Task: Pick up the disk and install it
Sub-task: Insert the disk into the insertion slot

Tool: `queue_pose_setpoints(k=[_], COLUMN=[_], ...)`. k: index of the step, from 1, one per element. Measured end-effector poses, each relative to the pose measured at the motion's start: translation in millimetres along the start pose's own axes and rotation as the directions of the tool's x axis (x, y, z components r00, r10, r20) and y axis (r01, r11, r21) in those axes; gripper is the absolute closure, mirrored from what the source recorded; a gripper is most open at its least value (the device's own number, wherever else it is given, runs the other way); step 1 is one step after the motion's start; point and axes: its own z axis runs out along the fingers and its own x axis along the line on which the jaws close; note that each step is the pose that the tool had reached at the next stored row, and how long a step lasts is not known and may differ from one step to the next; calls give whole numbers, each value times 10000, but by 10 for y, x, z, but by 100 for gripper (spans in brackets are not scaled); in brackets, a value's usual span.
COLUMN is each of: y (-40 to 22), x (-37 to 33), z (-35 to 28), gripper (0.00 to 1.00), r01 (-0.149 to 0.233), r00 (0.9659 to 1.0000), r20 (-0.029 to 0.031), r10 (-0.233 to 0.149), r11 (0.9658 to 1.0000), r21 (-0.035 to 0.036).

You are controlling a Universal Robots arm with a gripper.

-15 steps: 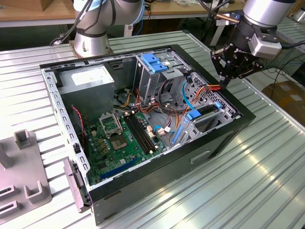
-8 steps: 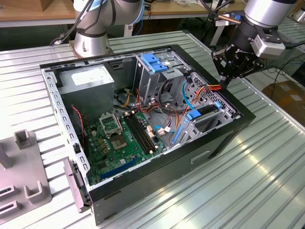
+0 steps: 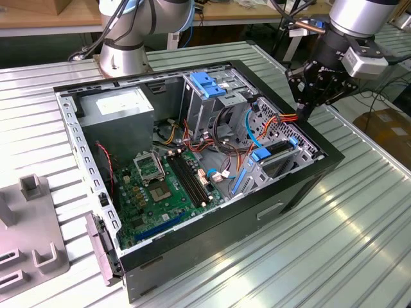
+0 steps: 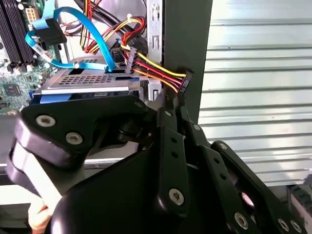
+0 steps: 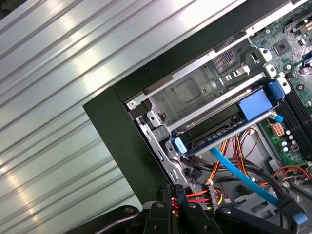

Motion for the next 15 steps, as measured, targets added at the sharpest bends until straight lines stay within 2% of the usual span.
queue_pose_setpoints(k=[1,2,3,4,5,7,9,12,15], y=[-4,-10,-58,-101,-111,-114,-120,-121,-121], x=[1,1,2,4,9,13,20,19,18], z=[2,4,13,23,33,42,52,67,84], gripper=[75,75,69,69,69,69,69,69,69], r01=[49,97,126,128,131,138,115,108,104], r00=[10000,10000,9999,9999,9999,9998,9998,9998,9999], r20=[3,4,-16,-31,-47,-133,-156,-154,-126], r10=[-49,-97,-126,-129,-131,-140,-117,-110,-105], r11=[10000,10000,9999,9999,9999,9998,9998,9998,9999], r21=[4,7,-26,-53,-81,-151,-148,-142,-73])
